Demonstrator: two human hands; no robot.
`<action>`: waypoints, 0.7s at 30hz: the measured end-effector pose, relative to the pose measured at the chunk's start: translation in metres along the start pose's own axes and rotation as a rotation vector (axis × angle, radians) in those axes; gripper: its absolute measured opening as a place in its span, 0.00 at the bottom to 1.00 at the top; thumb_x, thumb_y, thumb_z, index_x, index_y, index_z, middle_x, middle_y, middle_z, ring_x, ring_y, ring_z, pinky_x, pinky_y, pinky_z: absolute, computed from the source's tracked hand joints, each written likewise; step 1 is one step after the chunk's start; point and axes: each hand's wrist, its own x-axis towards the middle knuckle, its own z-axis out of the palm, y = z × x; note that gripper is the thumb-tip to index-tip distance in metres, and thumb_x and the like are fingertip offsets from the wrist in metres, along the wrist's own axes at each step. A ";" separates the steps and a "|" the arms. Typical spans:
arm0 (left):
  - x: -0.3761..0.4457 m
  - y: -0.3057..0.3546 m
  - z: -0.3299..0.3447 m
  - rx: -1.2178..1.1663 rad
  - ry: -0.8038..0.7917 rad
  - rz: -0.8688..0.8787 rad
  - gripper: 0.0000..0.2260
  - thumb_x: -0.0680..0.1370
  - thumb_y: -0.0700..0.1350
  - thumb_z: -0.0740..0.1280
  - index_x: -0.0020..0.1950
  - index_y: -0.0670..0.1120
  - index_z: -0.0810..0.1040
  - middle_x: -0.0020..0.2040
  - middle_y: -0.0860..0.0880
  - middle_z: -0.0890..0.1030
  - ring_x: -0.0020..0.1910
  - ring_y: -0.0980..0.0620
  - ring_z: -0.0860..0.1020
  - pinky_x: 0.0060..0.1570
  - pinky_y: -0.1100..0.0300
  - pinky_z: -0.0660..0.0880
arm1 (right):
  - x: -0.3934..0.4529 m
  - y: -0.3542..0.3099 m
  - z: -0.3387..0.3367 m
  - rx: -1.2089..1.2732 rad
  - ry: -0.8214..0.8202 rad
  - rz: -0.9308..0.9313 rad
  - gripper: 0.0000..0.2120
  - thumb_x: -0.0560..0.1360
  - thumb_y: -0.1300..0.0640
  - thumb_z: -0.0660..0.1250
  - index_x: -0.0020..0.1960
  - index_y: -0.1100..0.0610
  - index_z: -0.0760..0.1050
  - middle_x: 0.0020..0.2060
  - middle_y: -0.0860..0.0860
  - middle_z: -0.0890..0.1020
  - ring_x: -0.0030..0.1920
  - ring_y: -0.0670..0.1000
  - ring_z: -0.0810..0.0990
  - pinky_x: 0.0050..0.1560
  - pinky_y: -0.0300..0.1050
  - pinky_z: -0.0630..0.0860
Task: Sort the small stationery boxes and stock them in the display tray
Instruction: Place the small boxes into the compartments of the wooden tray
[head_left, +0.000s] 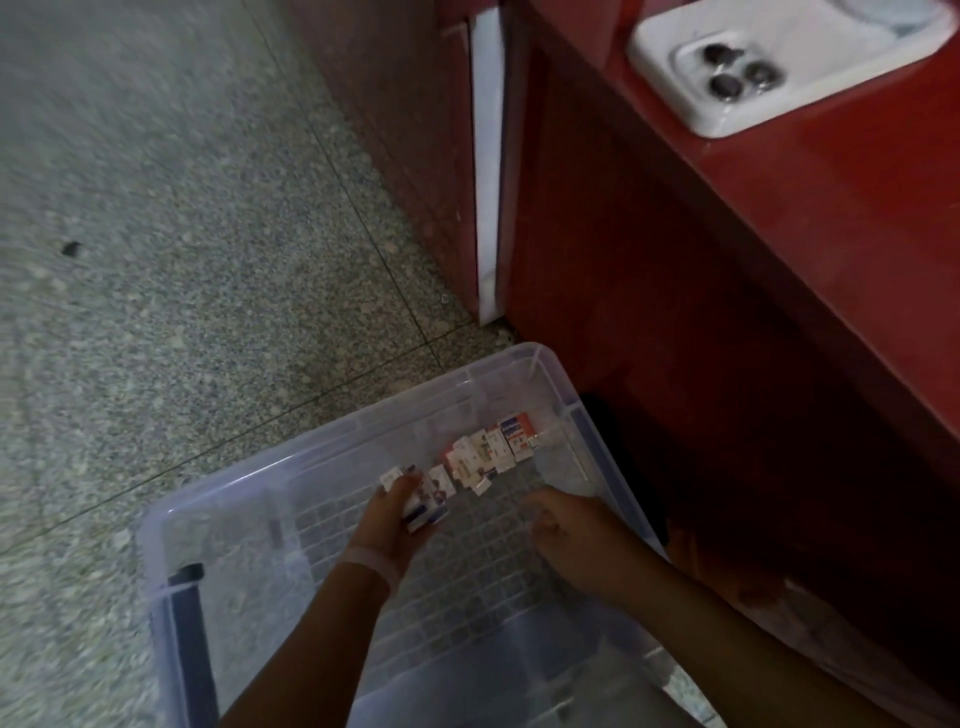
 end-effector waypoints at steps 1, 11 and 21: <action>-0.004 0.001 0.000 0.002 0.001 -0.015 0.03 0.79 0.41 0.63 0.46 0.44 0.73 0.44 0.41 0.75 0.42 0.45 0.76 0.26 0.55 0.79 | -0.002 -0.002 0.001 0.002 -0.011 -0.014 0.12 0.80 0.59 0.57 0.62 0.59 0.70 0.36 0.51 0.74 0.36 0.49 0.74 0.36 0.44 0.69; -0.090 -0.004 0.028 0.087 -0.640 -0.047 0.33 0.45 0.49 0.85 0.47 0.40 0.85 0.48 0.39 0.84 0.44 0.42 0.84 0.38 0.50 0.81 | -0.022 -0.044 -0.028 0.609 0.145 0.045 0.12 0.79 0.61 0.60 0.57 0.48 0.74 0.51 0.49 0.77 0.53 0.52 0.77 0.58 0.52 0.74; -0.251 0.023 0.048 0.320 -0.783 0.388 0.28 0.73 0.54 0.70 0.62 0.35 0.71 0.58 0.38 0.76 0.53 0.50 0.81 0.54 0.55 0.76 | -0.164 -0.108 -0.091 0.258 0.417 -0.261 0.11 0.73 0.62 0.69 0.50 0.49 0.72 0.40 0.44 0.78 0.37 0.38 0.75 0.38 0.28 0.70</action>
